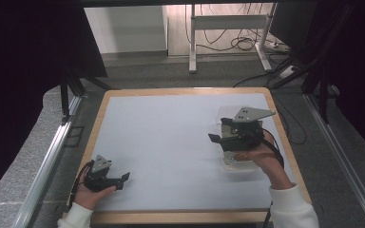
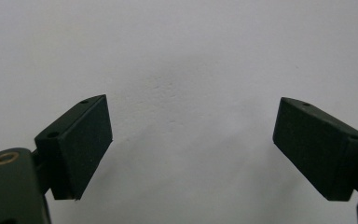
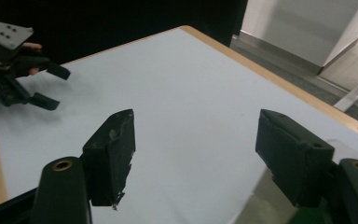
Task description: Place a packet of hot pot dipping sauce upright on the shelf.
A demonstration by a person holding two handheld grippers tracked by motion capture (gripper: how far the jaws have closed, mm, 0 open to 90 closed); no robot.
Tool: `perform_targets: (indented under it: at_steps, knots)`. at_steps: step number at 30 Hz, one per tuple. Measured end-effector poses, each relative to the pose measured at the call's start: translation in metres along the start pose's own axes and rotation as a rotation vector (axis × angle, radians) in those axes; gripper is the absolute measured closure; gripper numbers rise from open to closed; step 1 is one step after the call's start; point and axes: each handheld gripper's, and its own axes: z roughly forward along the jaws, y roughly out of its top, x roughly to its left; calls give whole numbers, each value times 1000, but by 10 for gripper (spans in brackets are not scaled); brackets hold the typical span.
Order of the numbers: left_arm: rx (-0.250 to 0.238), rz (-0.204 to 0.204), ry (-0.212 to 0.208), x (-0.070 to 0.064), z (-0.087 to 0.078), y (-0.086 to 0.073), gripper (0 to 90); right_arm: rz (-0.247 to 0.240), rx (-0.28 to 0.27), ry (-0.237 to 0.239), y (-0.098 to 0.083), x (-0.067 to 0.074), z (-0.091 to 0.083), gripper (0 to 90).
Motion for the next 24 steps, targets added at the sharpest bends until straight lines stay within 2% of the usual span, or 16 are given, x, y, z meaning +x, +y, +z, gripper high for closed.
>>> perform_targets:
  at_steps: [2, 4, 9, 10, 11, 12, 13, 16, 18, 24]
  knots:
    - [0, 0, -1, 0, 0, 0, 115, -7, 4, 9, -1, 3, 1, 275]
    - [0, 1, -1, 0, 0, 0, 116, -22, 22, 13, -6, 14, 6, 271]
    - [-7, -1, -3, 0, -1, 0, 116, -12, 44, 13, -17, 27, 14, 280]
    - [-7, -2, -4, 0, -1, 0, 116, -11, 54, 20, -24, 35, 19, 281]
    - [-6, -4, -3, 0, -1, 0, 116, -11, 54, 20, -24, 35, 19, 281]
    - [-3, -4, -5, 0, -1, 0, 116, -16, 73, 47, -31, 43, 23, 280]
    - [-3, -3, -6, 0, -1, 0, 116, -16, 73, 47, -31, 43, 23, 280]
    - [3, 4, -5, 0, -1, 0, 116, -24, 113, 78, -46, 58, 33, 276]
    - [-4, -2, -3, 0, 0, 0, 116, -27, 118, 83, -50, 61, 35, 275]
    - [3, 4, -6, 0, 0, 0, 116, -27, 178, 103, -72, 72, 50, 276]
